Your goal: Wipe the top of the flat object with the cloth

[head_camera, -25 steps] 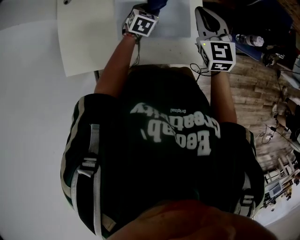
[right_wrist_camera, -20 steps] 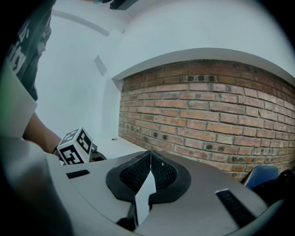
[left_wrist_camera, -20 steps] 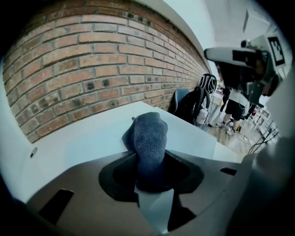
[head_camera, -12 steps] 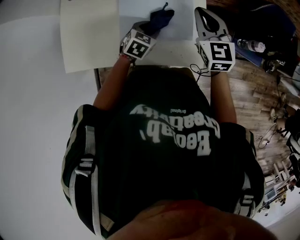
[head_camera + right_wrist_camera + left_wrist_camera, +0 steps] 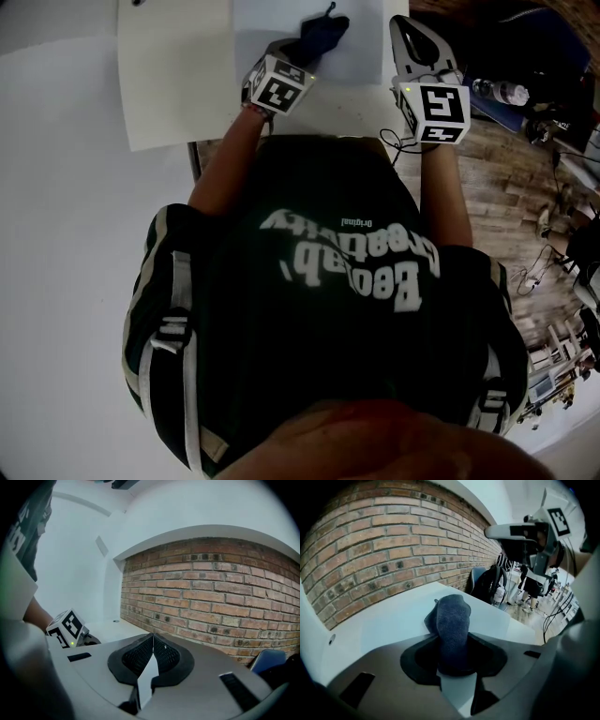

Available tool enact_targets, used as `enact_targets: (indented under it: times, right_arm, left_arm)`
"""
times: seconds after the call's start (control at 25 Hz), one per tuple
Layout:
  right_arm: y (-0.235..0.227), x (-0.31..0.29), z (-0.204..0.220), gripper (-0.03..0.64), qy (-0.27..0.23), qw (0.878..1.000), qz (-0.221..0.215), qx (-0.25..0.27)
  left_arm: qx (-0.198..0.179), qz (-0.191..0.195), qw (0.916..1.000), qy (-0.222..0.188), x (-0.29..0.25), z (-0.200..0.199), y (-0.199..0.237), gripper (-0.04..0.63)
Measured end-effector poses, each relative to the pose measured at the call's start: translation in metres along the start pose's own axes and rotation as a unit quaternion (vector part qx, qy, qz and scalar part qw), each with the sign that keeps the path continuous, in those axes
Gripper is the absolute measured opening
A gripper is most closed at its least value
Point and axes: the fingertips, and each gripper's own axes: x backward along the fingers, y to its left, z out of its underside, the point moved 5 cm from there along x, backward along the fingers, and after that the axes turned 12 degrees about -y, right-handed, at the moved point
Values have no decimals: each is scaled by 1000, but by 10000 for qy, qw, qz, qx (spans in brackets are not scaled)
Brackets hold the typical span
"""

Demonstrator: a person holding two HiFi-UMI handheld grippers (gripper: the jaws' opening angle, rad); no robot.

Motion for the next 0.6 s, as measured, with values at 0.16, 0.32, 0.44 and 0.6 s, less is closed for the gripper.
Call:
enact_targets:
  times: [0.16,0.32,0.44,0.6]
  right_arm:
    - [-8,1,1,-5,16,10000,97,-13]
    - [-15,8,7,-5,69,9997,216,-39]
    - [-15,13,7,-5,108,9995,304,-56]
    - [-19,16,4,-5,132,9992,380,-75]
  left_arm:
    - [-108,-100,9999,-50,-25,-16,10,152]
    - [-187,-115,9997,-87,-52,-32,18,153]
    - [-146,-163,9997,-88,-62,-43,26,153]
    - [-127,-233,9996,-76,-76,-58,39,153]
